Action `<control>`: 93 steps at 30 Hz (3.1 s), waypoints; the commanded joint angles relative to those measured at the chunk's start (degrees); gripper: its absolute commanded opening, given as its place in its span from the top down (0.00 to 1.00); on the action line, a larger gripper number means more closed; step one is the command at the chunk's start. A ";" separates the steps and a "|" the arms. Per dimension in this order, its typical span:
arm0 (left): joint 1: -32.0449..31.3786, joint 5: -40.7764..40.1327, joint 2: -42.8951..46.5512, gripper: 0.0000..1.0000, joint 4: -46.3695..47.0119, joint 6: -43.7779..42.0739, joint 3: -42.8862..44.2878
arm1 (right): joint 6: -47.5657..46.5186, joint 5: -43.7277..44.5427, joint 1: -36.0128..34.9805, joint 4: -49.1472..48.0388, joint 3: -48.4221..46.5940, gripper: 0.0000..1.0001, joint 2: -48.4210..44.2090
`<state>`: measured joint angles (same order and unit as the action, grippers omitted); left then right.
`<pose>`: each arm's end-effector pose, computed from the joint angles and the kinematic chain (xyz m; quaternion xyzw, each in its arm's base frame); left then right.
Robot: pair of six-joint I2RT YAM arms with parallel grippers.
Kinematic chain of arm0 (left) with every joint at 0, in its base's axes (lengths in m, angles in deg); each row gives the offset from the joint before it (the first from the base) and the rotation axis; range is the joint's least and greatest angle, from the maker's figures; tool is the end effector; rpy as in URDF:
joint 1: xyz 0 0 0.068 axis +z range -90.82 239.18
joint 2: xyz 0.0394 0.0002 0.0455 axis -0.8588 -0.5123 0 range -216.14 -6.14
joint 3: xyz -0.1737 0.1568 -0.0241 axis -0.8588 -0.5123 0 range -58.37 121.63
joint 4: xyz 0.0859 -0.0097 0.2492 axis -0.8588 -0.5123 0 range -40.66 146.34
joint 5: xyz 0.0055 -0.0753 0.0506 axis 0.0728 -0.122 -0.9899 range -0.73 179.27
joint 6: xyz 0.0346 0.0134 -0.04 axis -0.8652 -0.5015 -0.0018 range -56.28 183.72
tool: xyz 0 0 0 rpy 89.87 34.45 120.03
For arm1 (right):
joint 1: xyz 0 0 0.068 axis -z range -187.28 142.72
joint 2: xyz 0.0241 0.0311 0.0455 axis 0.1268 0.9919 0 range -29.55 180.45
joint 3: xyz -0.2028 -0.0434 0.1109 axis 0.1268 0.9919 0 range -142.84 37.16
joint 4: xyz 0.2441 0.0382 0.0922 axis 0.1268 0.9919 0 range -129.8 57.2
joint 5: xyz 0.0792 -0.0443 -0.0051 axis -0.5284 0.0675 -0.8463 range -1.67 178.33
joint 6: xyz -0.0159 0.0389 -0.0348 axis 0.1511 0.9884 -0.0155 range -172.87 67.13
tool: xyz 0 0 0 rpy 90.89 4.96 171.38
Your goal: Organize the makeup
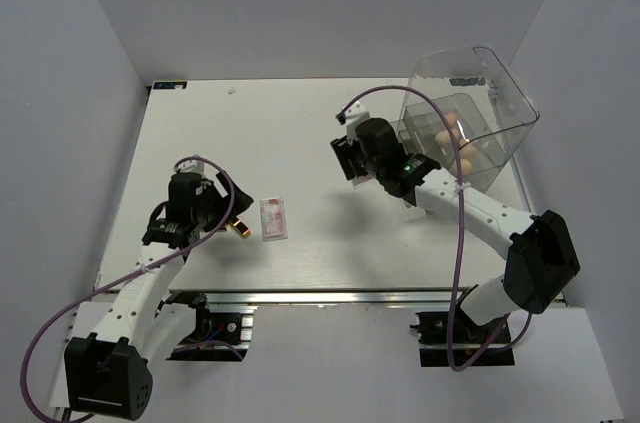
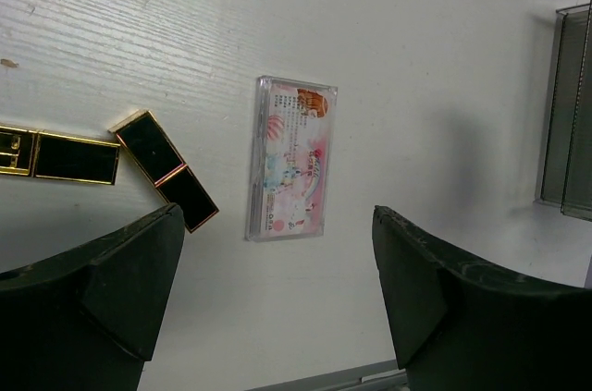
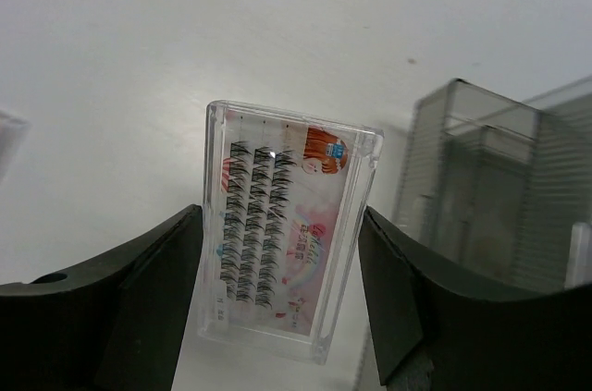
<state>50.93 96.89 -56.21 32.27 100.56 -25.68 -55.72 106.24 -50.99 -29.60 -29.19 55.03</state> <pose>0.2094 -0.0352 0.1963 -0.1981 0.8882 -0.2132 0.3556 0.2594 0.2325 0.2652 -0.2623 0.8110 0.0512 0.5205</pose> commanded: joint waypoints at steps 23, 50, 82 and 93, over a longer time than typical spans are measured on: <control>0.17 2.67 1.81 0.08 5.88 -0.10 -5.44 | -32.92 24.80 5.73 -21.80 3.32 1.00 4.46; 0.17 2.93 2.69 0.08 6.32 -0.01 -5.97 | -27.74 23.84 5.82 -17.85 7.28 0.98 8.59; 0.17 3.37 -0.47 0.08 6.67 -1.16 -3.77 | -24.92 17.33 5.91 -10.37 5.61 0.23 2.97; 0.17 4.77 -3.46 0.15 6.59 -3.00 -2.37 | -23.70 6.73 6.00 -2.31 -4.12 0.39 -0.64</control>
<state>50.93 99.99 -59.09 37.64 99.14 -30.38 -81.25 119.95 -44.89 -35.31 -27.11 58.13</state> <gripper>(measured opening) 0.860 0.641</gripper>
